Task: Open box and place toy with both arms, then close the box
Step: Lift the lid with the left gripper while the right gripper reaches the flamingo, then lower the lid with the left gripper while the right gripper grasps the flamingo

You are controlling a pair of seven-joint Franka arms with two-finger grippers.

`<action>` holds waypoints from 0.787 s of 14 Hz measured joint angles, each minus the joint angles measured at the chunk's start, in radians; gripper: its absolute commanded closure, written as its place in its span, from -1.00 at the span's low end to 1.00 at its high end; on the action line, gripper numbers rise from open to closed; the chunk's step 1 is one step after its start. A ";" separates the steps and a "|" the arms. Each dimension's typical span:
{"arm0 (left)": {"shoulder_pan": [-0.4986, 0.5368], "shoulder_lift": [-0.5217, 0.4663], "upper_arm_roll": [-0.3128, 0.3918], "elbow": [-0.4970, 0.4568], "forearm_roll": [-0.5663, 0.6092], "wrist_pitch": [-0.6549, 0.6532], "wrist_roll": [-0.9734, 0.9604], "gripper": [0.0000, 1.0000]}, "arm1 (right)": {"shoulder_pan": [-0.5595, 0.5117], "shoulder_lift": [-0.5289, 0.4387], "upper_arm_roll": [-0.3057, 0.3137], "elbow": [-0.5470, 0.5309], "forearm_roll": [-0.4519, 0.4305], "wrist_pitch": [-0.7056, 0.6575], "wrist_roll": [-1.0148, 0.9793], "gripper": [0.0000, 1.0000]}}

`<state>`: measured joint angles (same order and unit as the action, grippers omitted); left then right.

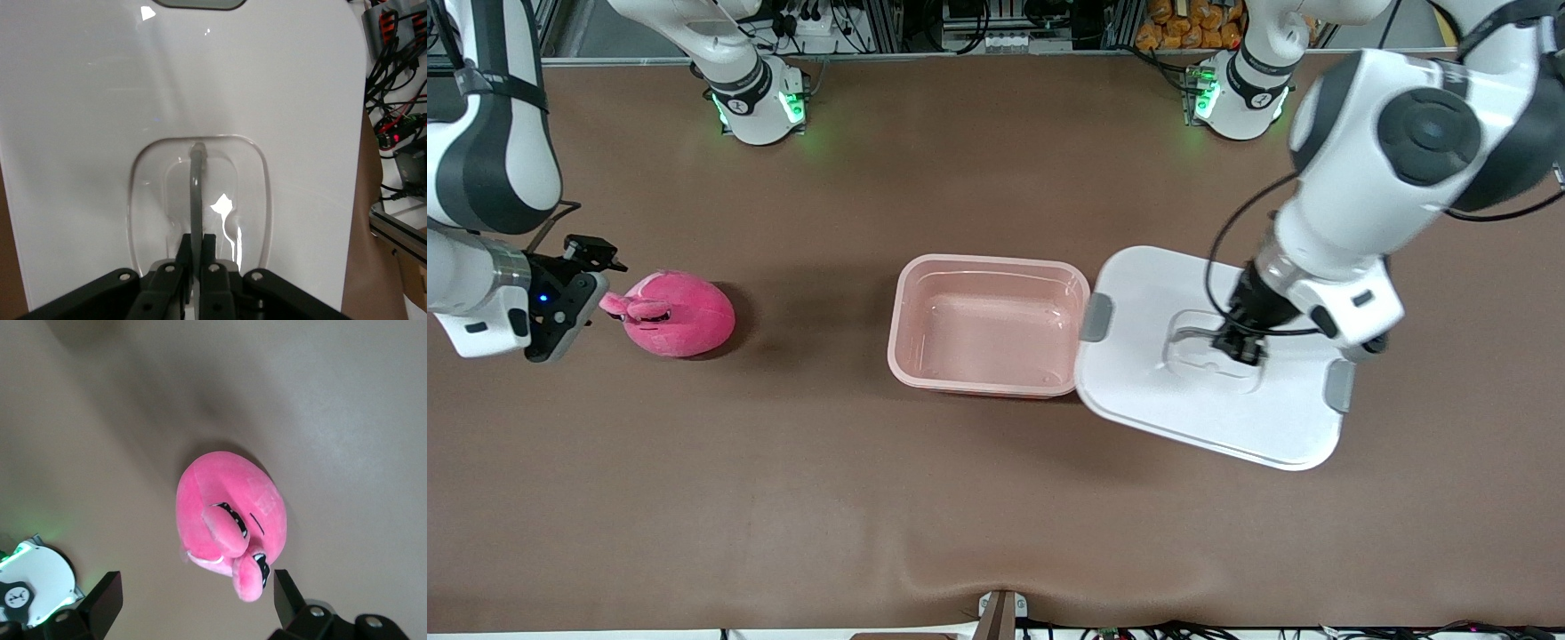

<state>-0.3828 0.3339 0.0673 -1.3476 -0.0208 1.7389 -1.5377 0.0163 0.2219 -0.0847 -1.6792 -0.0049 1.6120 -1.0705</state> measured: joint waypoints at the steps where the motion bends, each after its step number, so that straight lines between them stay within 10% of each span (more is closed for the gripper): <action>1: 0.028 -0.001 0.000 -0.007 -0.001 -0.010 0.057 1.00 | 0.000 0.000 0.000 -0.016 0.000 0.016 -0.011 -1.00; 11: 0.234 -0.035 0.000 -0.155 -0.002 -0.022 0.483 1.00 | 0.004 0.000 0.004 -0.175 -0.013 0.240 -0.197 -1.00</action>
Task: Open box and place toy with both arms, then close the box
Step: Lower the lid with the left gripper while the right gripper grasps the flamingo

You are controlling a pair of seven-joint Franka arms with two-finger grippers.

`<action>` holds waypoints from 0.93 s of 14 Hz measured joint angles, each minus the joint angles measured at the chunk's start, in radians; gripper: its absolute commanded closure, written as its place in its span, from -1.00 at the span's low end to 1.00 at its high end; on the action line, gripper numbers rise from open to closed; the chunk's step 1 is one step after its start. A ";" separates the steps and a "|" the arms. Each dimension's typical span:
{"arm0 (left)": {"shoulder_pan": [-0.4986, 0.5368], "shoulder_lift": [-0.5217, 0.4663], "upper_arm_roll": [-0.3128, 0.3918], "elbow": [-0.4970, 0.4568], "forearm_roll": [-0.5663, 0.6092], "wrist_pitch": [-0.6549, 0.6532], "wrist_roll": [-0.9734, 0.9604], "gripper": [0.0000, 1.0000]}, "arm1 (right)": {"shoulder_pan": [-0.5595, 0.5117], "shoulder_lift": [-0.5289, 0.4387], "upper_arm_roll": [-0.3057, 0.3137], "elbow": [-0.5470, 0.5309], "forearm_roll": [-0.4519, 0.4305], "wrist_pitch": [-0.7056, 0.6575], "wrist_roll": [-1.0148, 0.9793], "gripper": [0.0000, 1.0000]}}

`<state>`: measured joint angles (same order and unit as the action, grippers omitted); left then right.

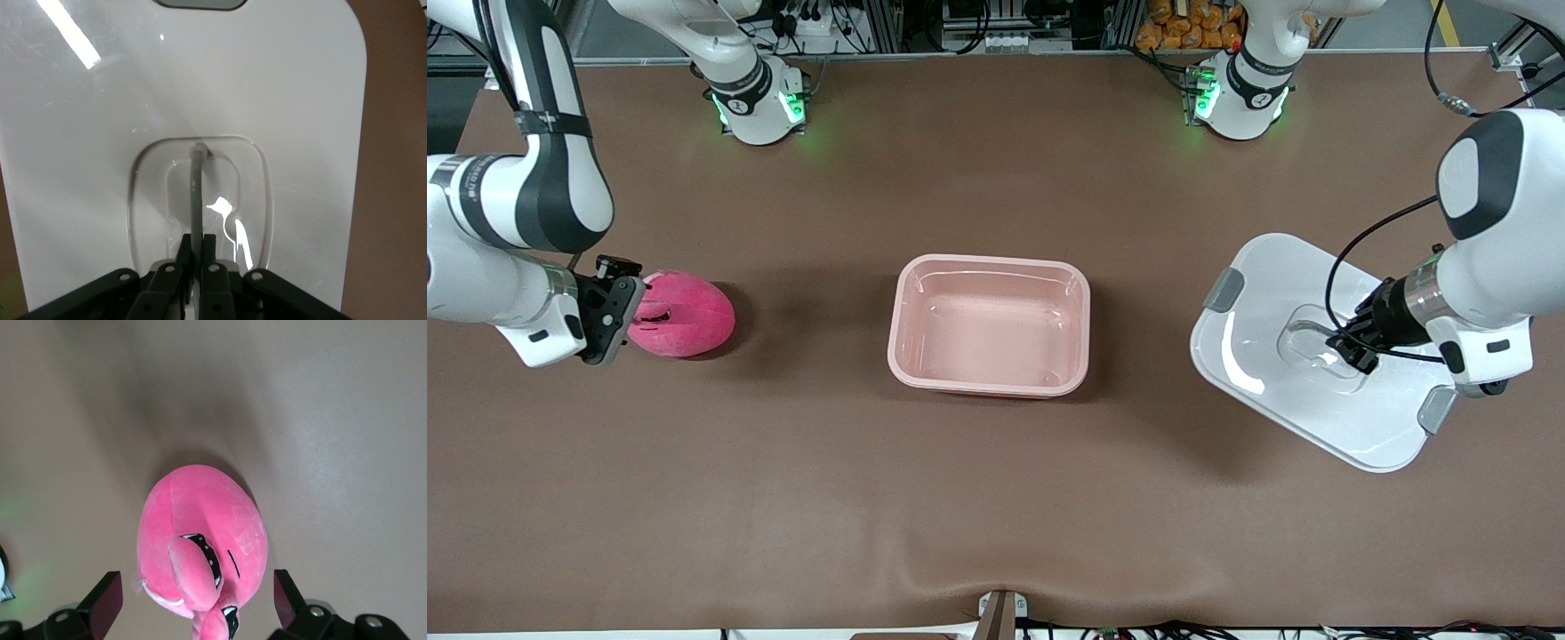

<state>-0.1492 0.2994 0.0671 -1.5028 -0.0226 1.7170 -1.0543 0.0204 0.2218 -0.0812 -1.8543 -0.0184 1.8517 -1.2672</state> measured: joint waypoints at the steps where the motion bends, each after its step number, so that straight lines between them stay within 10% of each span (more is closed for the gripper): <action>1: 0.011 0.000 0.000 -0.014 0.000 0.002 0.020 1.00 | 0.001 0.000 0.001 -0.011 -0.005 0.014 -0.019 -1.00; 13: 0.064 -0.001 0.000 -0.137 0.000 0.075 0.068 1.00 | 0.001 -0.022 0.004 -0.176 -0.028 0.196 -0.196 -1.00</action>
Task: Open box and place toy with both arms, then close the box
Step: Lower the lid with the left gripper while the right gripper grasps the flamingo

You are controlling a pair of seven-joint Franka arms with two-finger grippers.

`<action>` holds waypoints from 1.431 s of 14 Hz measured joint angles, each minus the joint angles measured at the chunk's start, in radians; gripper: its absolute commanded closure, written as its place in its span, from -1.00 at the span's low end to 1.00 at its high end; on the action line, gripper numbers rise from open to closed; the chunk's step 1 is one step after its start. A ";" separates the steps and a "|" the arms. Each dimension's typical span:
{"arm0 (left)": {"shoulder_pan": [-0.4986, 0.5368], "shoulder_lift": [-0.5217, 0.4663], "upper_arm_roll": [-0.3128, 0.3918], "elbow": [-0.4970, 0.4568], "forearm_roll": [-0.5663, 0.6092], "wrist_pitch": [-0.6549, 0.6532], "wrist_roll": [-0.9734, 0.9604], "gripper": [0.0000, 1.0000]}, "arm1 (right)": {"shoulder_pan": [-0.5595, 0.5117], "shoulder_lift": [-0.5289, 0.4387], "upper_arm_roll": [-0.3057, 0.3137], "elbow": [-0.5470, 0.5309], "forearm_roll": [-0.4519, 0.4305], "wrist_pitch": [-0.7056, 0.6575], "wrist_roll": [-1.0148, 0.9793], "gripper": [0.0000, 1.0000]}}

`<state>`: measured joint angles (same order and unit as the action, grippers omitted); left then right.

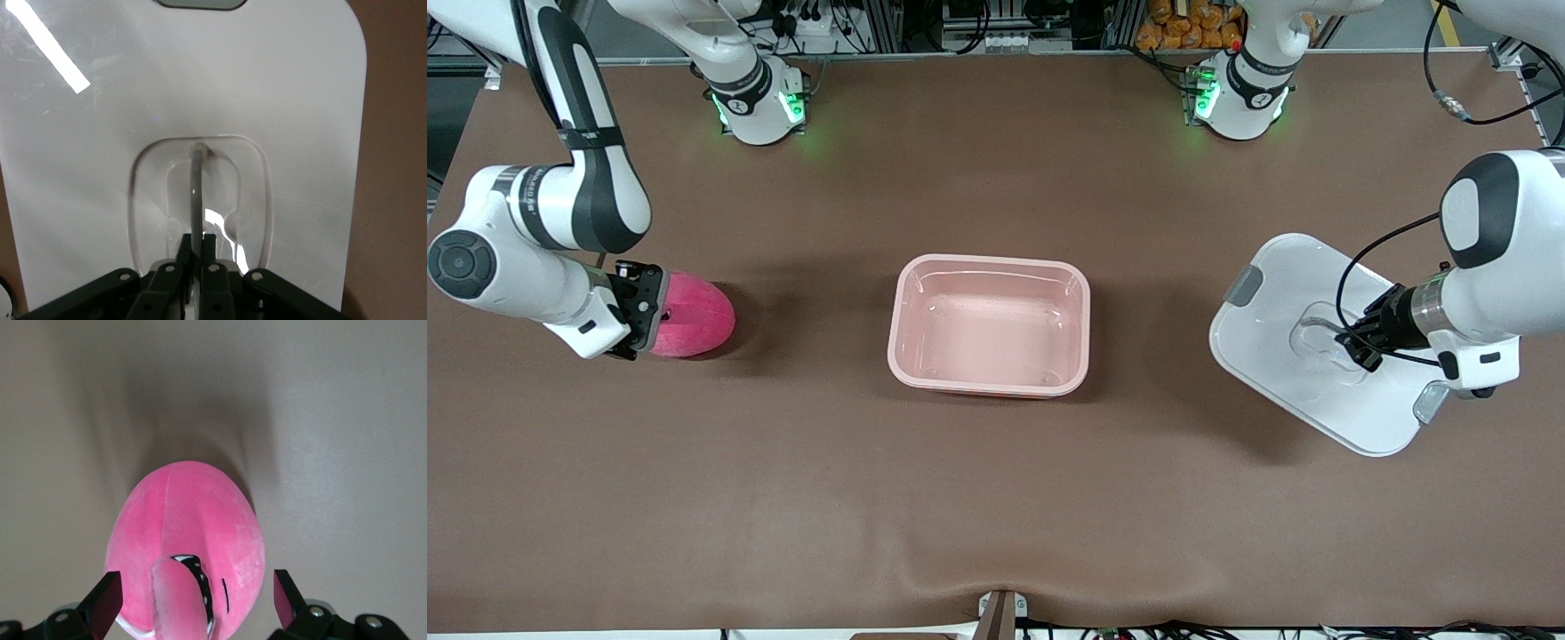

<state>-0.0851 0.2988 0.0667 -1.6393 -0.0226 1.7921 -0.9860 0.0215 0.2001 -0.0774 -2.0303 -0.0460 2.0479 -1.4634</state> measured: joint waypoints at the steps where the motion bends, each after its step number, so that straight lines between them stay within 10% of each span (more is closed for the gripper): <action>1: 0.000 0.000 0.000 -0.001 0.000 0.002 -0.009 1.00 | 0.000 -0.007 0.000 -0.011 -0.002 0.004 -0.004 -1.00; 17: 0.043 -0.020 -0.009 0.006 0.000 0.026 -0.266 1.00 | -0.010 -0.051 -0.009 -0.137 -0.016 0.115 -0.034 -1.00; 20: 0.041 -0.020 -0.010 0.014 0.000 0.027 -0.338 1.00 | -0.016 -0.051 -0.012 -0.140 -0.016 0.115 -0.040 -0.62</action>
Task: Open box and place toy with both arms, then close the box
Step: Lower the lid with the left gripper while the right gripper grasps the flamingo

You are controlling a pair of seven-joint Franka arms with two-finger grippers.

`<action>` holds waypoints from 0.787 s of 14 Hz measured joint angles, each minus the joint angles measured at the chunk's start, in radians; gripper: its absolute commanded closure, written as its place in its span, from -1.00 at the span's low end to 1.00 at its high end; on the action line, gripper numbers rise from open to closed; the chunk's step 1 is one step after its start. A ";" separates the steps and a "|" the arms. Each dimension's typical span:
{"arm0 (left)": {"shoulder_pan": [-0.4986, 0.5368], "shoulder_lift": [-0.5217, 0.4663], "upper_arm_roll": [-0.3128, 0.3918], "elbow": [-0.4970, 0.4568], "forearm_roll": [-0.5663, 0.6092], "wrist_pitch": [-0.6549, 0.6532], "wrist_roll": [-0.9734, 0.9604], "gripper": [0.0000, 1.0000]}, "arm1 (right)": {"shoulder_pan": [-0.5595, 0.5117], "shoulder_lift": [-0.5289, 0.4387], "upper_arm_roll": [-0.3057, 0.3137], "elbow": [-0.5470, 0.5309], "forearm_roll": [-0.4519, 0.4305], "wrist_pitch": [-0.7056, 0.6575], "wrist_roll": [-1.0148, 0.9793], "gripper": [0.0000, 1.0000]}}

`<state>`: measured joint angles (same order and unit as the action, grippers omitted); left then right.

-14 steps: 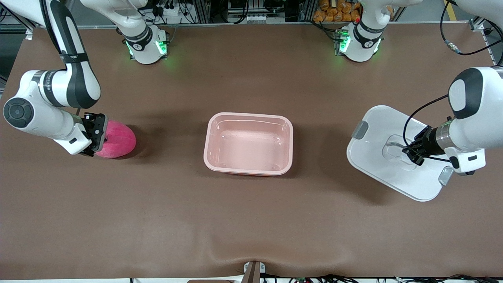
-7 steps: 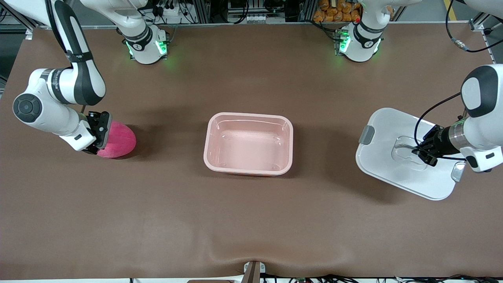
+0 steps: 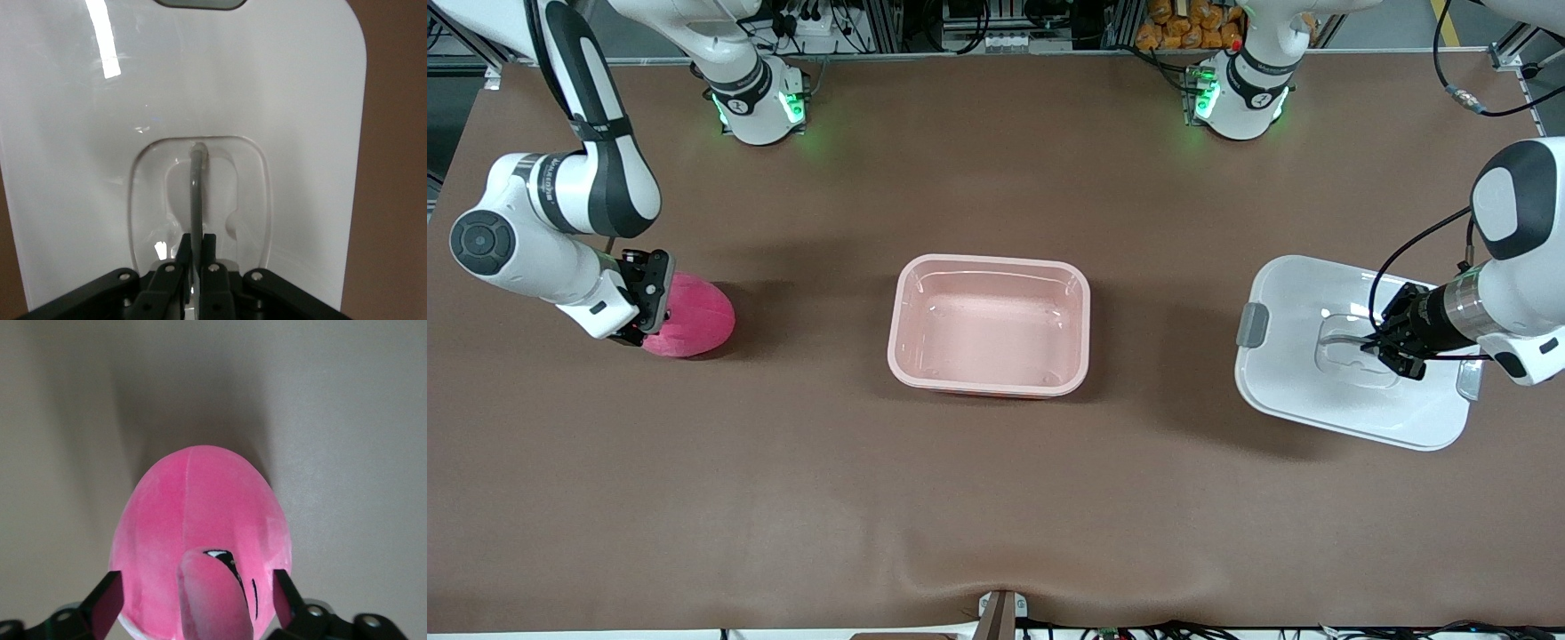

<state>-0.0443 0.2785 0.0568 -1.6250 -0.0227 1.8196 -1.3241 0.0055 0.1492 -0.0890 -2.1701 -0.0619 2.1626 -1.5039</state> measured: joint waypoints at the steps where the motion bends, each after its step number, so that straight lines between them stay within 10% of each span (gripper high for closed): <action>1: -0.001 0.000 -0.001 0.002 0.000 0.001 -0.018 1.00 | -0.001 0.000 0.000 0.000 0.000 0.000 -0.002 -0.55; 5: -0.004 -0.001 -0.005 0.004 -0.013 0.017 -0.092 1.00 | -0.003 0.000 0.000 -0.004 0.000 0.000 -0.004 -0.04; 7: -0.006 -0.001 -0.006 0.006 -0.013 0.025 -0.129 1.00 | -0.005 0.000 0.000 -0.007 0.000 0.000 -0.005 0.72; 11: -0.010 -0.001 -0.010 0.018 -0.013 0.026 -0.172 1.00 | -0.021 0.000 0.000 -0.008 0.004 0.002 -0.005 1.00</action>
<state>-0.0543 0.2779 0.0472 -1.6073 -0.0360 1.8456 -1.4963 -0.0156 0.1491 -0.0894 -2.1778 -0.0576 2.1649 -1.5085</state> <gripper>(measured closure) 0.930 0.797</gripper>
